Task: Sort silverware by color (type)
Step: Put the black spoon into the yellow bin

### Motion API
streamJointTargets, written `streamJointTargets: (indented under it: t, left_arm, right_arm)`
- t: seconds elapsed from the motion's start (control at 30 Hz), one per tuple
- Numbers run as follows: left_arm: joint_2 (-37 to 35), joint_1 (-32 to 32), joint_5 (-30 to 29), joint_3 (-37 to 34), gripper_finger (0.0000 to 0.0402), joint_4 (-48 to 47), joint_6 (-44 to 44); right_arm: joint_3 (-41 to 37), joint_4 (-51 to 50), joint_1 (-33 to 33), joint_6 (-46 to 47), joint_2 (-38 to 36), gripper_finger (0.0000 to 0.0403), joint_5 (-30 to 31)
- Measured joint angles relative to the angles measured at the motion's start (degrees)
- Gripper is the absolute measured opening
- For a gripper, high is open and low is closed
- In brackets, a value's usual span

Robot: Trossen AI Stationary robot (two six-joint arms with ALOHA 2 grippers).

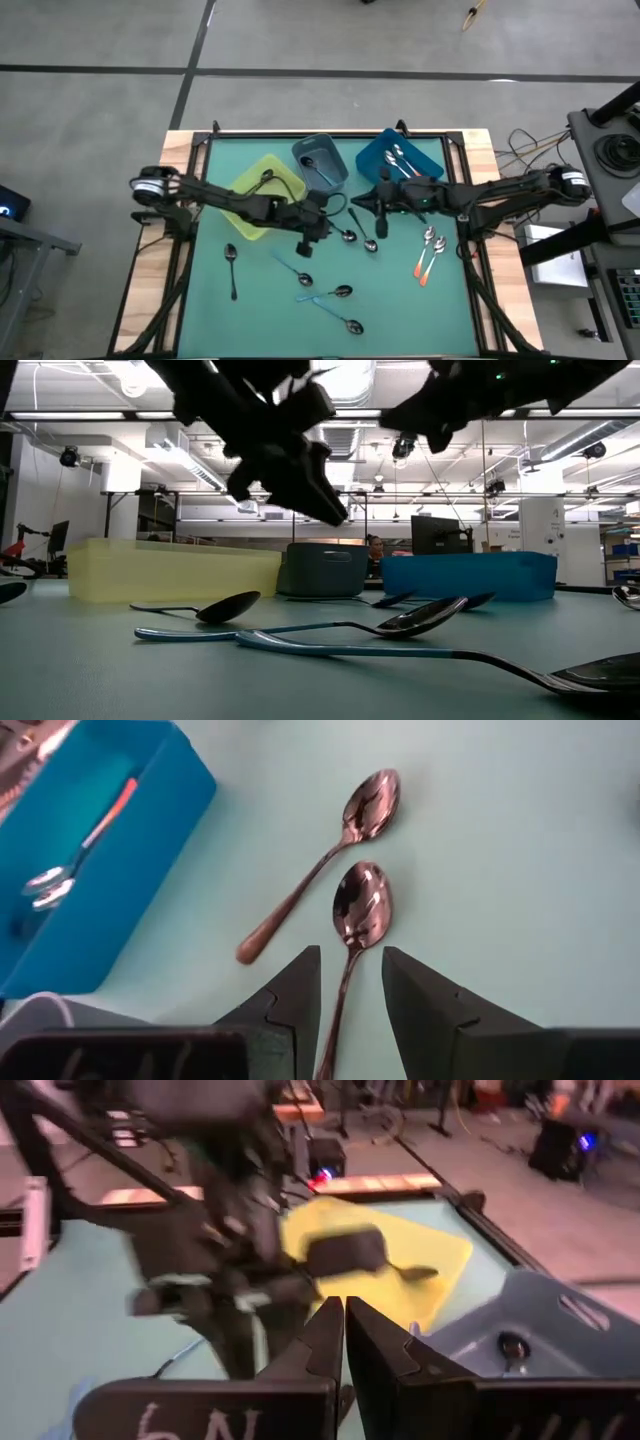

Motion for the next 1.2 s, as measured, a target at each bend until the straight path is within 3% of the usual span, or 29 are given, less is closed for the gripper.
streamJointTargets:
  t: [0.37,0.6,0.83,1.2]
  left_arm:
    - [8.8,2.3,1.5,4.5,0.0138,-1.5,-1.5]
    - [13.6,2.8,1.5,7.4,0.0174,-3.2,0.1]
    - [16.6,4.1,1.8,9.3,0.0172,-4.9,-0.6]
    - [17.1,6.5,7.5,9.5,0.0167,-7.4,-5.1]
  right_arm:
    - [-3.9,0.5,-0.7,-5.1,-9.3,0.0008,-2.3]
    - [-5.7,0.4,-0.7,-5.5,-11.4,0.0009,-2.4]
    - [-6.2,0.2,-0.7,-6.1,-12.0,0.0009,-3.5]
    - [-6.6,-0.1,-1.0,-7.1,-12.3,0.0009,-3.4]
